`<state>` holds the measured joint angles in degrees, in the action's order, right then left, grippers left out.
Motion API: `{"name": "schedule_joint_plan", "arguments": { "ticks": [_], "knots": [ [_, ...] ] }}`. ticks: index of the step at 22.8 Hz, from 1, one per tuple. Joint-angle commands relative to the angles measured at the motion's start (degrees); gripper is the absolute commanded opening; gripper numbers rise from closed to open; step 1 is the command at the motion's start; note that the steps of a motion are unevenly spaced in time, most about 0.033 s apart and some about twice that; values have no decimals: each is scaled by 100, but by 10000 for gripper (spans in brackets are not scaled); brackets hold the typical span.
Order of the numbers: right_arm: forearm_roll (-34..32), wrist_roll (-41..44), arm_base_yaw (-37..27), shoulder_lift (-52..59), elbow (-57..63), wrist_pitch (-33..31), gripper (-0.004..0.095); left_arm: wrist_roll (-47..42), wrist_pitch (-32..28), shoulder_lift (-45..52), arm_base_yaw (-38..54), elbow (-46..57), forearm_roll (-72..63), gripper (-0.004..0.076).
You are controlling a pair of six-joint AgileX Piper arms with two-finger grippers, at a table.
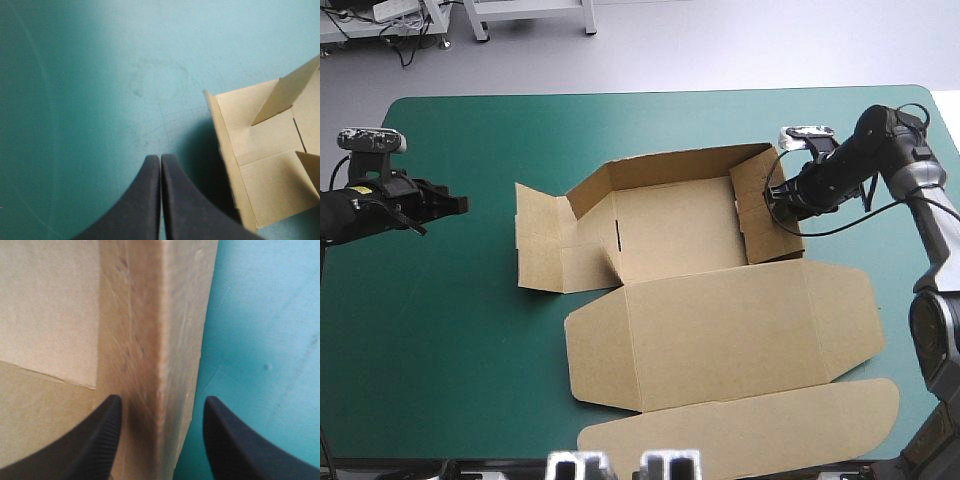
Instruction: Fold the box
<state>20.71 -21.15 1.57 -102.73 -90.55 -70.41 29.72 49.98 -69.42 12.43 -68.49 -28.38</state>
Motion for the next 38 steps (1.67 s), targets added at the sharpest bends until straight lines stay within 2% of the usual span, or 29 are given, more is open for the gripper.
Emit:
{"name": "schedule_joint_plan", "arguments": {
  "ticks": [1, 11, 24, 26, 28, 31, 38],
  "knots": [
    [206, 126, -20, 303, -192, -109, 647, -34, -225, 129, -6, -145, -248, -8],
    [38, 126, -20, 990, -461, -109, 652, -32, -657, 129, -6, -145, -310, -10],
    [-442, 288, -20, -251, -473, -103, 649, -73, -416, 129, -6, -145, -361, -10],
    [-249, 288, -20, -339, -473, -103, 604, -96, -408, 129, -6, -145, -359, -10],
    [-107, 183, -20, -353, -473, -103, 519, -167, -372, 129, -6, -145, -389, -10],
    [-107, 7, -20, -363, -473, -103, 330, -171, -112, 129, -6, -145, -424, -10],
    [-173, -23, -20, -363, -473, -103, 32, -171, -10, 129, -6, -145, -424, -10]
  ]
}}
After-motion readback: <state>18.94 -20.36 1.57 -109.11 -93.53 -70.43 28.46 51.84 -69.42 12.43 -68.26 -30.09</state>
